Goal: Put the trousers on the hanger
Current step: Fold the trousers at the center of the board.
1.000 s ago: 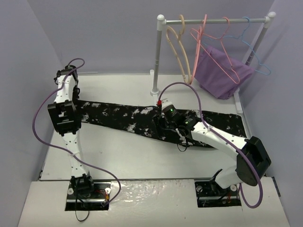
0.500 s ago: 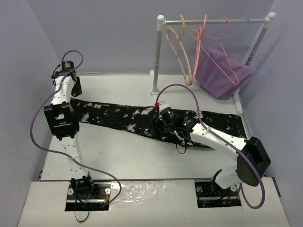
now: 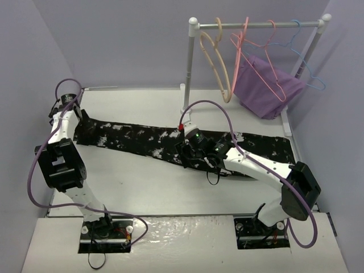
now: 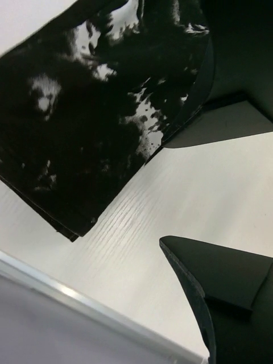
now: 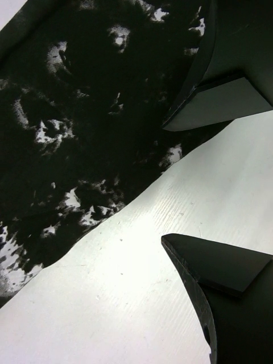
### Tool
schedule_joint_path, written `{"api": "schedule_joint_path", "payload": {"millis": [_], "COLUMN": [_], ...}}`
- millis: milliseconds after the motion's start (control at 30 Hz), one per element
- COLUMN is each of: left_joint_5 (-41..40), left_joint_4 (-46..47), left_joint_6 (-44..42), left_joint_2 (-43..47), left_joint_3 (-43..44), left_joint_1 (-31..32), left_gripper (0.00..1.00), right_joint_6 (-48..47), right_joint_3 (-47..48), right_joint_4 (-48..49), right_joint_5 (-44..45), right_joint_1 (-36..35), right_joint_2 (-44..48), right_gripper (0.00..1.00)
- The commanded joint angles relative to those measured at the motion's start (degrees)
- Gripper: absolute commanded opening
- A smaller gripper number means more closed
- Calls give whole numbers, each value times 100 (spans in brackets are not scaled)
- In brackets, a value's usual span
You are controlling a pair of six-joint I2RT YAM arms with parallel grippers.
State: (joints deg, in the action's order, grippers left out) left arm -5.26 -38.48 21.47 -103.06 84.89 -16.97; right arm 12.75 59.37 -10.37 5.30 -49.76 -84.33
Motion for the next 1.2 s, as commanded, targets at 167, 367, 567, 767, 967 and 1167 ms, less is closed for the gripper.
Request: {"api": "schedule_joint_path", "payload": {"millis": [167, 367, 567, 767, 967, 1167], "left_joint_5": [1273, 1163, 834, 256, -723, -1585], "left_joint_4": [1092, 1123, 851, 115, -865, -1450], "left_joint_6": [1304, 1556, 1406, 967, 187, -287], "left_joint_2": [-508, -1076, -1491, -1907, -1807, -1645], "left_joint_3": [24, 194, 181, 420, 577, 747], "left_joint_1": [-287, -277, -263, -263, -263, -267], "left_gripper": [60, 55, 46, 11, 0, 0], "right_joint_6": [-270, -559, -640, -456, -112, 341], "right_joint_3": [7, 397, 433, -4, -496, -404], "right_joint_4": [657, 909, 1007, 1362, 896, -181], "right_joint_5": [72, -16, -81, -97, -131, -145], "right_joint_1": [-78, -64, -51, 176, 444, 472], "right_joint_2": [-237, -984, -1496, -1858, -1668, -1377], "right_gripper": [70, 69, 69, 67, 59, 52]}}
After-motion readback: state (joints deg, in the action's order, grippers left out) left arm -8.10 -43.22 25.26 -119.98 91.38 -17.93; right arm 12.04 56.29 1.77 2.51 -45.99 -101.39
